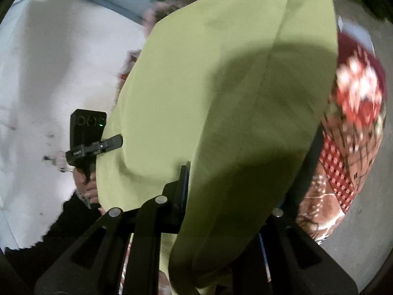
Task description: Fold large clothes
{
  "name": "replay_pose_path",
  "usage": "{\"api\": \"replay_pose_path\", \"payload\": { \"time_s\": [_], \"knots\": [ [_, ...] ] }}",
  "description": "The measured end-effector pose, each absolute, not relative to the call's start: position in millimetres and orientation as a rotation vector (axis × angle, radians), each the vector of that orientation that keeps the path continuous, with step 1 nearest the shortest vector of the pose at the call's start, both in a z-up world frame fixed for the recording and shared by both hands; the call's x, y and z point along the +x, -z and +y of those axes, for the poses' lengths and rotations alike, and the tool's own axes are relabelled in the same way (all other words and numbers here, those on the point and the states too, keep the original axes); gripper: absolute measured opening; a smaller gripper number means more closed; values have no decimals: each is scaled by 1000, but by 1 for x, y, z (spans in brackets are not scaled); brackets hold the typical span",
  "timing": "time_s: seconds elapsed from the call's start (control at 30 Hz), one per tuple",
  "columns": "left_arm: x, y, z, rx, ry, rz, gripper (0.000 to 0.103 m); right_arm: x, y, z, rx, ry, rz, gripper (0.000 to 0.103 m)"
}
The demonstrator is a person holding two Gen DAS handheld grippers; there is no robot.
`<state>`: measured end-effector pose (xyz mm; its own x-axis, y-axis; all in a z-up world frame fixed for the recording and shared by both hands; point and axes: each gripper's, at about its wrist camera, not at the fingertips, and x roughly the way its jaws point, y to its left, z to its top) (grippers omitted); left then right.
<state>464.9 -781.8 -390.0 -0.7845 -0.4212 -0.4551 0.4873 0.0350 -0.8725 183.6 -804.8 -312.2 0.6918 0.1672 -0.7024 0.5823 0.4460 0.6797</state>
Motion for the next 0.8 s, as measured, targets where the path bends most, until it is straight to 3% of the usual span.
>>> {"api": "replay_pose_path", "payload": {
  "time_s": [0.1, 0.17, 0.3, 0.4, 0.43, 0.47, 0.5, 0.57, 0.67, 0.73, 0.8],
  "knots": [
    [473, 443, -773, -34, 1819, 1739, 37, 185, 370, -804, 1130, 259, 784, 23],
    [470, 443, -767, -39, 1865, 1673, 39, 185, 382, -808, 1117, 242, 755, 32],
    [468, 435, -766, 28, 1874, 1606, 45, 188, 367, -808, 1003, 266, 794, 42],
    [468, 422, -761, 74, 1846, 1573, 53, 176, 370, -810, 887, 354, 851, 67],
    [479, 418, -755, 94, 1818, 1556, 69, 170, 368, -814, 841, 400, 883, 76],
    [485, 414, -751, 125, 1779, 1525, 84, 163, 366, -812, 807, 430, 909, 77],
    [491, 410, -741, 145, 1733, 1501, 88, 154, 365, -810, 799, 455, 929, 78],
    [502, 404, -728, 137, 1693, 1493, 90, 139, 362, -808, 814, 485, 953, 79],
    [508, 380, -706, 232, 1562, 1356, 89, 119, 347, -804, 753, 597, 1004, 79],
    [504, 355, -696, 305, 1446, 1234, 96, 109, 329, -808, 673, 705, 1039, 79],
    [499, 331, -691, 349, 1444, 1115, 97, 107, 297, -800, 569, 767, 976, 80]
  ]
}}
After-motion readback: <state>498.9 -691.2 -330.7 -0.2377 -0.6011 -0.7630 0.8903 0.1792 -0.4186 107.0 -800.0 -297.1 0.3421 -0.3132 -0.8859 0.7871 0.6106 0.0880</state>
